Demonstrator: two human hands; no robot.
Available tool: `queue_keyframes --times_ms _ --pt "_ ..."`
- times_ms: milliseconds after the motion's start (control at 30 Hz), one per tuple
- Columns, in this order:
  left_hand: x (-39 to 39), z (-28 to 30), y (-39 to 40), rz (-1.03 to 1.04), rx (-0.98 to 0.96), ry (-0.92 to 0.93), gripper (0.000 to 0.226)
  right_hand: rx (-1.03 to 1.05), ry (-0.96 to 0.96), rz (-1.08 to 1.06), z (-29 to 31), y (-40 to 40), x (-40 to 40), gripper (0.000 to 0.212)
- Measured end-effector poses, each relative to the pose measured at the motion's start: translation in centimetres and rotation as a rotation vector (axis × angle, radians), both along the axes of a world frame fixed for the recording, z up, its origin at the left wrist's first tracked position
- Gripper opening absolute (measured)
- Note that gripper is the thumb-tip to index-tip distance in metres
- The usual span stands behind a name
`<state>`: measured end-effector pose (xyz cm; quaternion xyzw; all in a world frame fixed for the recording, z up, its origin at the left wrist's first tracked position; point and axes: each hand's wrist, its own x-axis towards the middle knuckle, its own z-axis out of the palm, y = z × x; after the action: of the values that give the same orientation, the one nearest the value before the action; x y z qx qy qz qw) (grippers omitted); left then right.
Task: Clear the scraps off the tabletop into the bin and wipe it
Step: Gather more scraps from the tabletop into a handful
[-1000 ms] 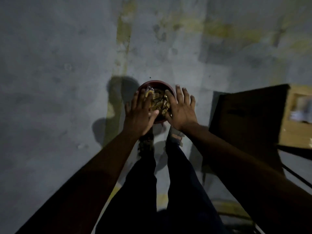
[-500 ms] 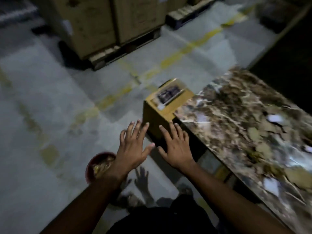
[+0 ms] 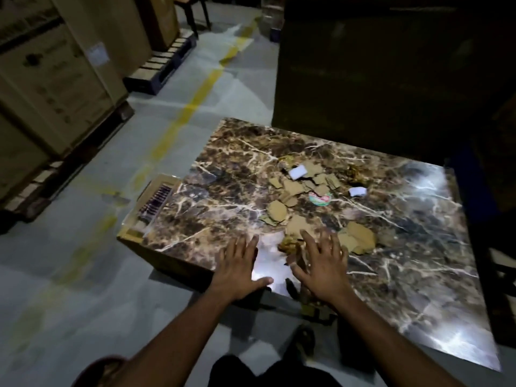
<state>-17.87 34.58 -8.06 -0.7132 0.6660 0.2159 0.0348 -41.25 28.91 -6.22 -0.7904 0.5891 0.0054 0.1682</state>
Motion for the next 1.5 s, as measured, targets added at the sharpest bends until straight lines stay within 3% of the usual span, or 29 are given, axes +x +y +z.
queue_keyframes --times_ms 167,333,467,733,833,933,1000,1200,1400,1500 --pt "-5.5 -2.5 -3.7 -0.075 0.021 0.008 0.135 0.039 -0.065 0.03 -3.5 -1.7 -8.6 0.114" --pt "-5.8 -2.9 -6.8 -0.05 -0.013 0.022 0.149 0.095 -0.047 0.016 -5.7 -4.4 -11.2 0.134" --pt "-4.7 -3.1 -10.6 -0.13 -0.025 0.069 0.142 0.13 0.04 0.077 -6.4 -8.0 -9.9 0.126" --pt "-4.2 -4.3 -17.9 -0.274 -0.027 0.23 0.119 0.09 -0.063 -0.013 -4.9 -12.6 -5.4 0.108" --pt "-1.9 -4.0 -20.4 -0.351 -0.066 0.321 0.115 -0.049 -0.033 -0.28 -4.5 -12.9 -7.4 0.08" --pt "-0.2 -3.7 -23.6 -0.296 -0.106 0.366 0.099 -0.071 -0.1 -0.749 -6.1 -11.8 -10.9 0.085" --pt "0.3 -3.7 -26.7 -0.214 -0.128 0.355 0.09 -0.007 -0.165 -0.868 -7.1 -11.7 -12.3 0.089" --pt "-1.2 -4.7 -33.3 -0.09 -0.085 0.31 0.089 -0.017 -0.229 -0.449 -6.9 -14.9 -12.0 0.075" --pt "-3.6 -4.8 -33.8 -0.184 -0.07 0.25 0.088 0.142 -0.494 -0.113 -3.9 -17.2 -9.5 0.072" --pt "-4.4 -4.7 -33.2 -0.253 -0.082 0.283 0.082 0.088 -0.53 -0.103 -3.0 -20.4 -10.1 0.055"
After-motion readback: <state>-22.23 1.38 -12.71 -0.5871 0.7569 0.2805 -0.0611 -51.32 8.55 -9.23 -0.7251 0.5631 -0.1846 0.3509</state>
